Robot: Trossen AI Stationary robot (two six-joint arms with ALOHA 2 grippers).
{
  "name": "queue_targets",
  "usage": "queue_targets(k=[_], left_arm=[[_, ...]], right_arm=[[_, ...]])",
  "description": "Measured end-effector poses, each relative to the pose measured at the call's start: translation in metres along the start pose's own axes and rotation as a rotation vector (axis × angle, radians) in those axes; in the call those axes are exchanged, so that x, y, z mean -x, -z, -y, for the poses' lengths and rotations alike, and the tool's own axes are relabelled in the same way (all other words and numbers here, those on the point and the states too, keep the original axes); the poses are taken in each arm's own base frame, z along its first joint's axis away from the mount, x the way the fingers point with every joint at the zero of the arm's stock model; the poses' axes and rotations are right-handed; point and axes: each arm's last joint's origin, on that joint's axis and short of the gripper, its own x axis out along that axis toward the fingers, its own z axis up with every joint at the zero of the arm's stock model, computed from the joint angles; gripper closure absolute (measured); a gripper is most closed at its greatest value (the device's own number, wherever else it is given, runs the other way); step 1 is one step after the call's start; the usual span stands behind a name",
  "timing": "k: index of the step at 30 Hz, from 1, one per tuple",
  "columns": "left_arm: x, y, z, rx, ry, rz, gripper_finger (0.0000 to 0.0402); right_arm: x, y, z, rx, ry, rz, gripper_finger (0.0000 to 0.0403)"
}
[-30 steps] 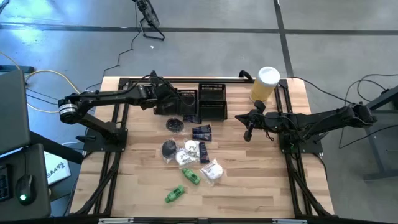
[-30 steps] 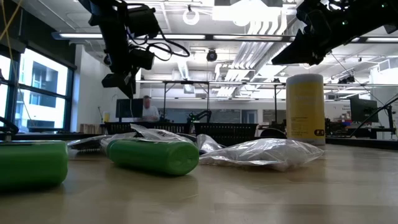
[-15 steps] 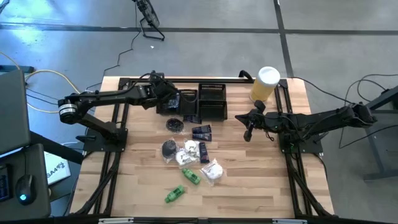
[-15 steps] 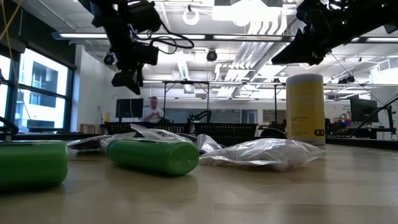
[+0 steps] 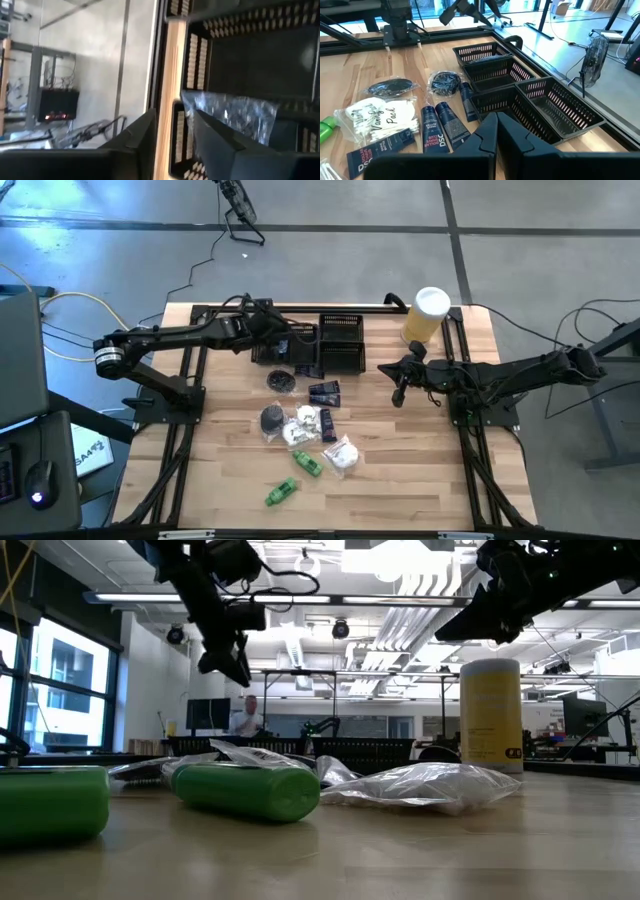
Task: Pick & Place Travel size toiletries
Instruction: Put the blue shave cream into the bottom black bin
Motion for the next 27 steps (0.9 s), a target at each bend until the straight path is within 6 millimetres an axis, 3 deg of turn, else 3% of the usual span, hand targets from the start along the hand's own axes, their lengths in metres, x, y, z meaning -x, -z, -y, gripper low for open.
queue_targets(k=[6,15,21,27], left_arm=[[0.0,-0.003,0.0,0.011,0.032,0.057,0.033],[0.003,-0.019,-0.004,0.041,0.107,0.292,0.0358],[0.015,-0.03,0.008,-0.046,0.145,0.401,0.0389],[0.034,-0.016,0.025,-0.033,0.109,0.533,0.0397]], right_arm=[[0.0,0.0,0.0,0.001,0.0,0.0,0.0401],[0.0,0.0,0.0,0.008,0.0,0.0,0.0401],[0.0,0.0,0.0,0.009,0.0,-0.001,0.0401],[0.0,0.0,0.0,0.008,0.0,0.0,0.0401]])
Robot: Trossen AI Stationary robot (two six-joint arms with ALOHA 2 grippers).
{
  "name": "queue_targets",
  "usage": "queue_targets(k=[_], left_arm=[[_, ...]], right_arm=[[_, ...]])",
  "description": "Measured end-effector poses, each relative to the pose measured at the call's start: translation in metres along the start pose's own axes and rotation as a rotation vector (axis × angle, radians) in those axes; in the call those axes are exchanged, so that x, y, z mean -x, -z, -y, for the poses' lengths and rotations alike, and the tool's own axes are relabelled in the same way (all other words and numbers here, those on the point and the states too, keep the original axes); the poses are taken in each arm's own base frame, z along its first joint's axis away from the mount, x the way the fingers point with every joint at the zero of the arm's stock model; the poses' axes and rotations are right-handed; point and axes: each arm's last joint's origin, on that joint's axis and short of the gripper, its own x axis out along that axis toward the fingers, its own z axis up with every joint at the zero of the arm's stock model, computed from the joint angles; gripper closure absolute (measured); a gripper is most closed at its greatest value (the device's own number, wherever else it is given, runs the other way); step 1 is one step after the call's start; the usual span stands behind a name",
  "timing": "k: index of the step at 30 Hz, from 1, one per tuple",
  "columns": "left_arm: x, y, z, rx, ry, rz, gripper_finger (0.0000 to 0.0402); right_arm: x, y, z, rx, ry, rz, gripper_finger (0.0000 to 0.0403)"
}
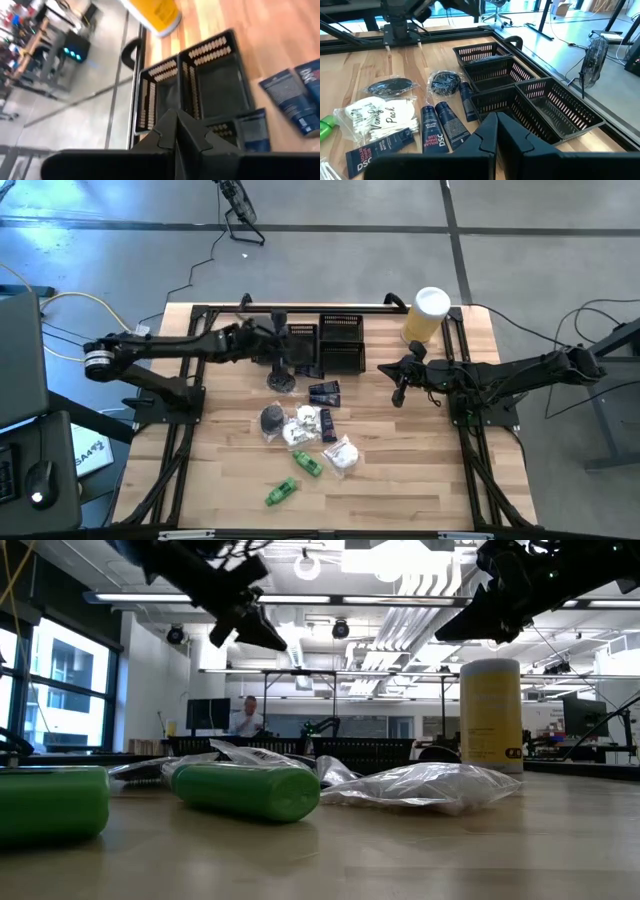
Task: Pick & Place Travel size toiletries
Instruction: Put the blue shave cream into the bottom black bin
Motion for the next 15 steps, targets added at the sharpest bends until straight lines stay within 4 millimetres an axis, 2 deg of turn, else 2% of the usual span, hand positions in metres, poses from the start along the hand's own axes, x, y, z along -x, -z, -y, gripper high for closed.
queue_targets(k=[7,15], left_arm=[[0.027,0.006,0.01,-0.027,-0.026,0.158,0.04],[0.038,0.009,0.021,-0.043,-0.001,0.202,0.0401]], right_arm=[[0.0,0.0,0.0,0.0,0.0,0.0,0.0401],[0.0,0.0,0.0,0.0,-0.001,0.001,0.0401]])
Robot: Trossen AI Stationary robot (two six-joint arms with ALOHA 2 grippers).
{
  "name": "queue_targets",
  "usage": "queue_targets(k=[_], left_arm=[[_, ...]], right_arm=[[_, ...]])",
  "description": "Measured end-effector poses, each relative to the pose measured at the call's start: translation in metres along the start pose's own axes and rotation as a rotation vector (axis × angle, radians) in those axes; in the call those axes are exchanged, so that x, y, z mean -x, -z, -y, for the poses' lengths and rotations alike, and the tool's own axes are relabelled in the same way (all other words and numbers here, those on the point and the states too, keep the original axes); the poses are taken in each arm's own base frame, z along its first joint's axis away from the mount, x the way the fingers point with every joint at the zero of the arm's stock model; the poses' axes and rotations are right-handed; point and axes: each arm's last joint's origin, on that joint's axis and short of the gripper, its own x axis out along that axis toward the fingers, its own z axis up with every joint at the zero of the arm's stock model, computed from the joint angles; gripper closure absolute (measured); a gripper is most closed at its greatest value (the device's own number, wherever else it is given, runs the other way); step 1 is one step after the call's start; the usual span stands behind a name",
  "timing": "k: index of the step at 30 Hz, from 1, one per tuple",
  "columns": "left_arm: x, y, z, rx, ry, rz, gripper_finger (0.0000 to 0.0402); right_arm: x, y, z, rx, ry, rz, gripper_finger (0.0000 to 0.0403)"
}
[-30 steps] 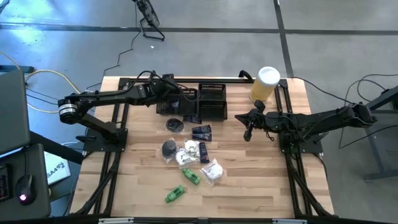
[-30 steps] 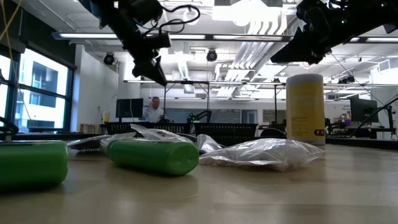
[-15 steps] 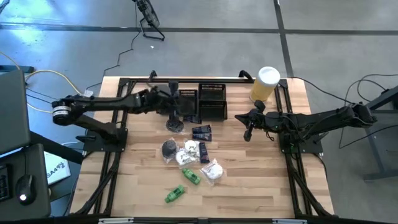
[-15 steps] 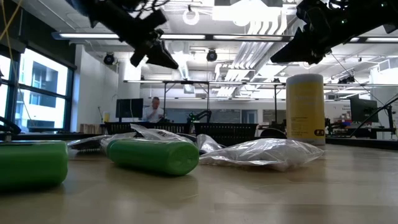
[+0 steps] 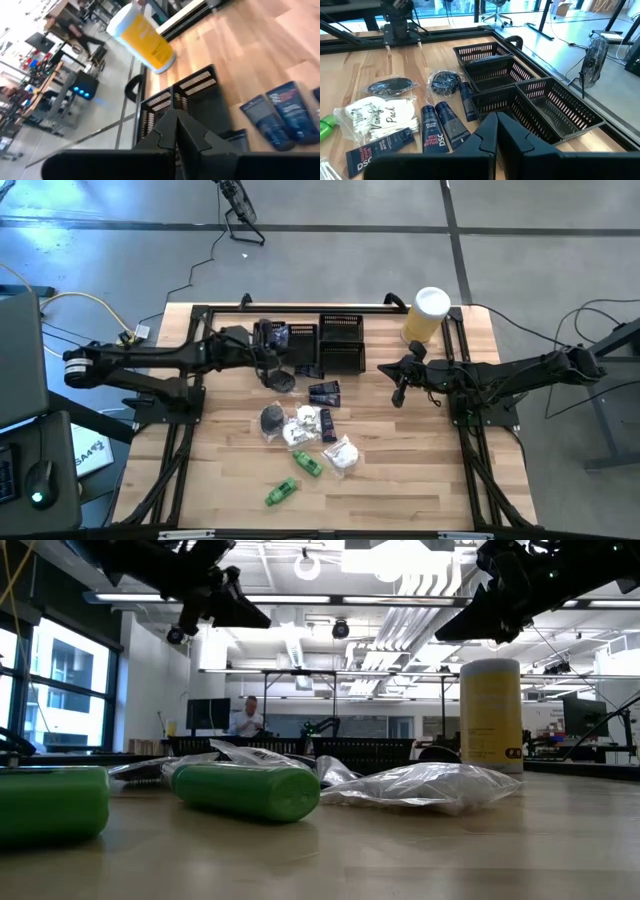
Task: Pick & Place Travel size toiletries
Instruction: Put the blue shave cream into the bottom black bin
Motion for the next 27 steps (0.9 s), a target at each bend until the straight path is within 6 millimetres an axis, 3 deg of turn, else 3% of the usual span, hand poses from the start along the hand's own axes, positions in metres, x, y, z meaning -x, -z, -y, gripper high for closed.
queue_targets(k=[7,27], left_arm=[[0.0,-0.002,0.014,-0.01,-0.01,0.093,0.0401],[0.0,0.001,0.016,-0.014,0.011,0.063,0.0401]], right_arm=[[0.0,0.0,0.0,0.0,0.0,0.0,0.0401],[0.0,0.0,0.0,0.001,0.001,-0.001,0.0401]])
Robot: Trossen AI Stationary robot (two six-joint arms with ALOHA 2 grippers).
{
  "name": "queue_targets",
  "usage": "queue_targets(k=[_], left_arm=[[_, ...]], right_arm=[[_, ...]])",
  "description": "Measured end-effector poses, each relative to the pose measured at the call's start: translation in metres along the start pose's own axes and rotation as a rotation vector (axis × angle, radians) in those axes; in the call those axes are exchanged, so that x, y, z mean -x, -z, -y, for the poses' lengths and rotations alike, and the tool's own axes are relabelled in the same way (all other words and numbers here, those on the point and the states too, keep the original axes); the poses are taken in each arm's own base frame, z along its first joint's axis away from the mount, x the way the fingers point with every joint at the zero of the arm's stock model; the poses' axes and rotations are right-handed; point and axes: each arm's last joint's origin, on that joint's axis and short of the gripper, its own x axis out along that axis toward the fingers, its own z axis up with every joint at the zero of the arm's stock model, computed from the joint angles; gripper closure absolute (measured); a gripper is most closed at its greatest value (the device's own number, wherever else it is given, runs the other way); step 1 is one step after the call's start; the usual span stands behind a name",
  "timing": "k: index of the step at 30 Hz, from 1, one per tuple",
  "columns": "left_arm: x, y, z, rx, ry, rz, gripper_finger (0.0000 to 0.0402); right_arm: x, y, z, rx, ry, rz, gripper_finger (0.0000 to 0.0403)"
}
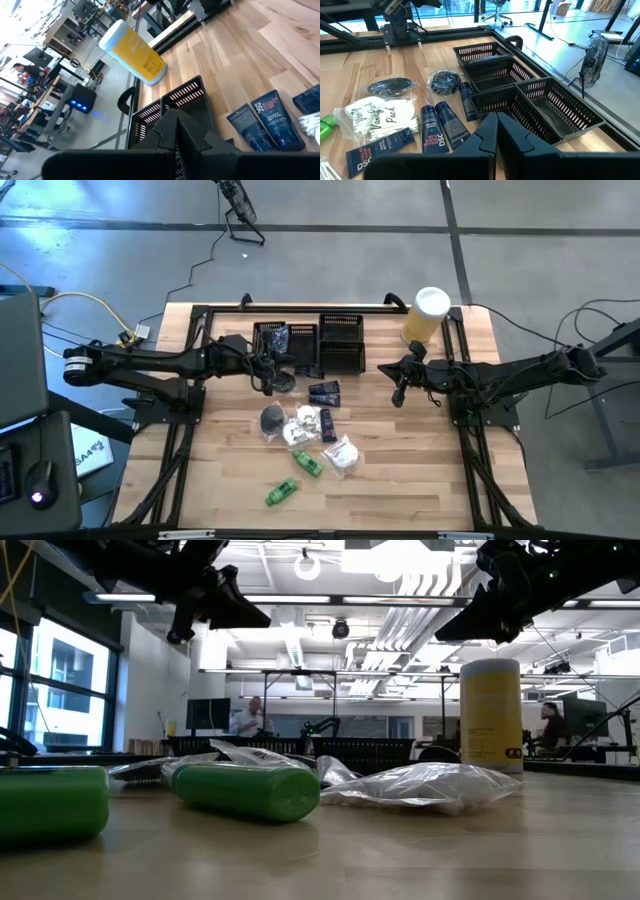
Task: Pick & Place Travel size toiletries
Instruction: Put the blue shave cream into the bottom black bin
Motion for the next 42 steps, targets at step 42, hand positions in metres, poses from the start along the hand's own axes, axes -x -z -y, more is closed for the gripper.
queue_targets(k=[42], left_arm=[[-0.0001,0.0007,0.0006,0.011,0.006,-0.008,0.0401]], right_arm=[[0.0,-0.0002,0.0,0.025,0.002,0.003,0.0401]])
